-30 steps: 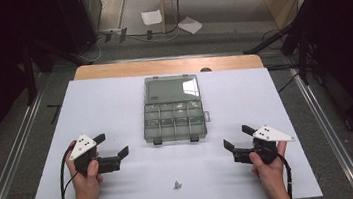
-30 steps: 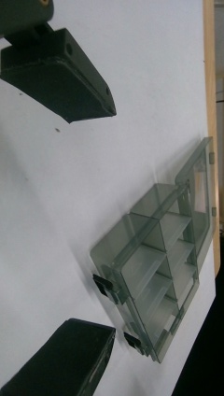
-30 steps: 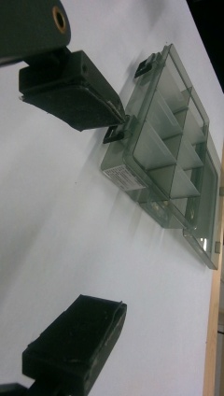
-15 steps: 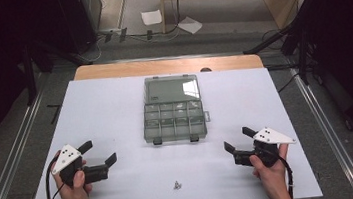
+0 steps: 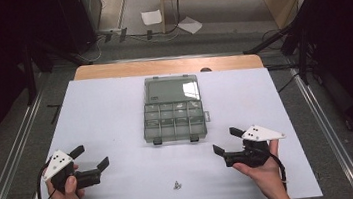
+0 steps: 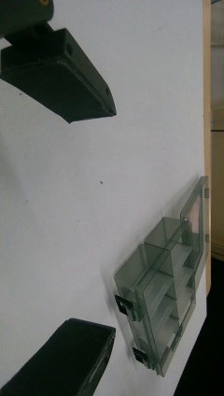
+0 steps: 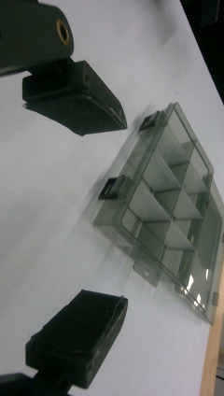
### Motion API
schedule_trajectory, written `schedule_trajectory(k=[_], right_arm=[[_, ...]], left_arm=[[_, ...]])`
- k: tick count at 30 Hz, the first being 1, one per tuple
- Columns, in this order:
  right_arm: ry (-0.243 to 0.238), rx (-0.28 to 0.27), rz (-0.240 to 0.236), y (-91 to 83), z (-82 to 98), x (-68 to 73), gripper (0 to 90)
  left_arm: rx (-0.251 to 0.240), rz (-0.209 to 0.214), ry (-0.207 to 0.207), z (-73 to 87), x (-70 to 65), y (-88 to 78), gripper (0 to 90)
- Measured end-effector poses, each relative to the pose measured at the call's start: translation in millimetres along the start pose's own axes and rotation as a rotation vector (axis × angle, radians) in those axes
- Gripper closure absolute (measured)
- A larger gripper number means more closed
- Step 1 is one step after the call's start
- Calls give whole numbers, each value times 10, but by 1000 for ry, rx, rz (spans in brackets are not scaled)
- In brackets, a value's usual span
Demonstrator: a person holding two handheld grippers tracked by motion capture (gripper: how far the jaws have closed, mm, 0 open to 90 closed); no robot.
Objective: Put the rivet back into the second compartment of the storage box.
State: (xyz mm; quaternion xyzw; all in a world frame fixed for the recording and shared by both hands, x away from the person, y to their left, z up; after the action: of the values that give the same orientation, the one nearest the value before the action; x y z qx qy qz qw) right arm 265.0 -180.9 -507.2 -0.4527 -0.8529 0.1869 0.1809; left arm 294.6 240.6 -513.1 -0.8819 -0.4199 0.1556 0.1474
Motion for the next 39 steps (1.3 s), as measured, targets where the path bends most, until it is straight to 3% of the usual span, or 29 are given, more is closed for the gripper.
schedule_trajectory(k=[2,8,10,19,24,29,39], right_arm=[[-10,5,-1,8,-6,19,152],[-24,43,-53,58,-23,174,287],[-46,64,-92,92,-36,254,374],[-91,102,-163,164,-90,479,495],[-105,160,-245,202,-94,624,625],[-136,217,-277,250,-69,737,759],[-158,304,-318,372,15,928,715]], left_arm=[[-5,3,2,-7,-15,-12,0],[-15,13,7,-23,-27,-47,0],[-23,17,6,-34,-26,-49,0],[-22,30,2,-43,-23,-24,0],[-26,33,-7,-47,-14,-14,0],[-21,33,-8,-45,-4,-18,0],[-26,40,-20,-57,0,-21,0]])
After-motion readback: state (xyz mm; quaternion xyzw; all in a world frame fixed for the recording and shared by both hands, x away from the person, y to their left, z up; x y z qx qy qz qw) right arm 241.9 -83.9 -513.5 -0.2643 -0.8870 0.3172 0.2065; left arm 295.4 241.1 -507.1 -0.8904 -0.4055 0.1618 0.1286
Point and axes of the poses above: each handheld gripper's, and its own axes: y roughly forward along the jaws, z roughly out of its underside, x roughly to its left, the point moved 7 cm from there along y, roughly forward along the jaws, and after that the axes turned 3 degrees about z, right-handed, at the moved point
